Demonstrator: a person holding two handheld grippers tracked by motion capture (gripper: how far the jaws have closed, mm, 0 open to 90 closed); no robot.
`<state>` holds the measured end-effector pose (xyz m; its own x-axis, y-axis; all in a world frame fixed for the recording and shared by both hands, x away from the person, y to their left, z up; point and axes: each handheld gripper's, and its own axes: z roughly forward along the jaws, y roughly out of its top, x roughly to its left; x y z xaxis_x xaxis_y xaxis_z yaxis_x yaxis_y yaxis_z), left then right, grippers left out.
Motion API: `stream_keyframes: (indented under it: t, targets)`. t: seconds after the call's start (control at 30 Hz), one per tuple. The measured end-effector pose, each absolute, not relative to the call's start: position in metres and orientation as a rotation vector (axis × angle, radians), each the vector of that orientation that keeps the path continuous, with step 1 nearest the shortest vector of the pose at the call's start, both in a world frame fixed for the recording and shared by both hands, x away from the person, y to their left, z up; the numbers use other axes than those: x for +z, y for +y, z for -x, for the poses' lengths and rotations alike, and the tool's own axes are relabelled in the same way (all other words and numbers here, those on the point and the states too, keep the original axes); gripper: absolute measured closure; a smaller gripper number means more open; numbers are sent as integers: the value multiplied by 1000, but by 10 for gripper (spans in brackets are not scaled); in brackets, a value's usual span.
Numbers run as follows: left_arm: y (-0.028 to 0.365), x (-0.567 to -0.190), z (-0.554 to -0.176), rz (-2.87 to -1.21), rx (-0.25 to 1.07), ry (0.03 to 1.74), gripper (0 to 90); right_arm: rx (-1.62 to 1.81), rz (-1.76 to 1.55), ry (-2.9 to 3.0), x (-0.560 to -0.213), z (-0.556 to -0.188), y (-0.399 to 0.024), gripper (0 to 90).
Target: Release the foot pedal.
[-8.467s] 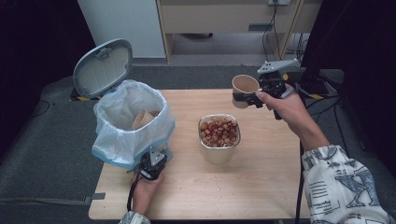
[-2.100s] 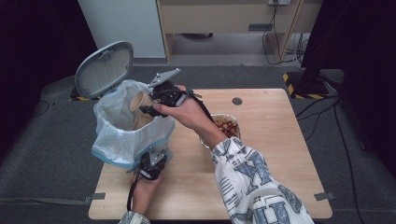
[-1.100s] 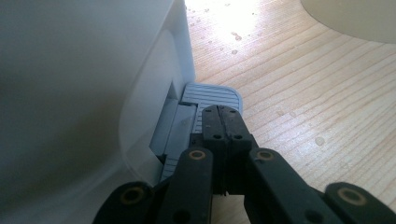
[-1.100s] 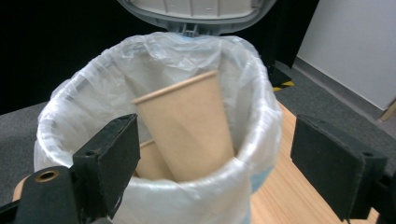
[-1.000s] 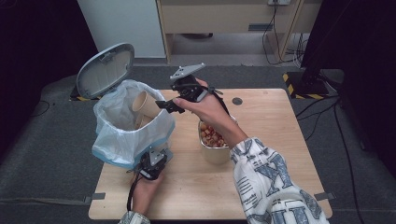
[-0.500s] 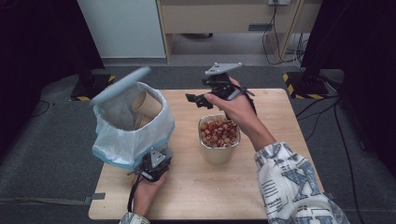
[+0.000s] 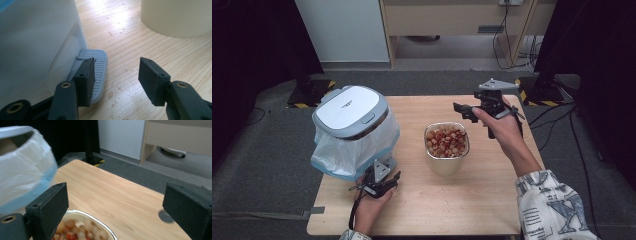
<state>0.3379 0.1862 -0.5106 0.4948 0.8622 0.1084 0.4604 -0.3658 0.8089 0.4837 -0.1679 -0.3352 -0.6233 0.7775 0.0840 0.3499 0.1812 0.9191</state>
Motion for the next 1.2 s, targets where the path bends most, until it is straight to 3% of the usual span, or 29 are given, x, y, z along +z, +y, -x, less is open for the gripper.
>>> stream_keyframes:
  t: [0.5,0.87,1.2]
  targets:
    - [183,-511,-338,-2021,669,1066,380,1342,-1210,1963,-383,-461,-221,64]
    - [183,-511,-338,-2020,674,1058,352,1279,-1271,1937,-415,-441,-238,56]
    - [182,-512,-338,-2023,671,1052,344,1157,-1411,1957,-476,-424,-251,59]
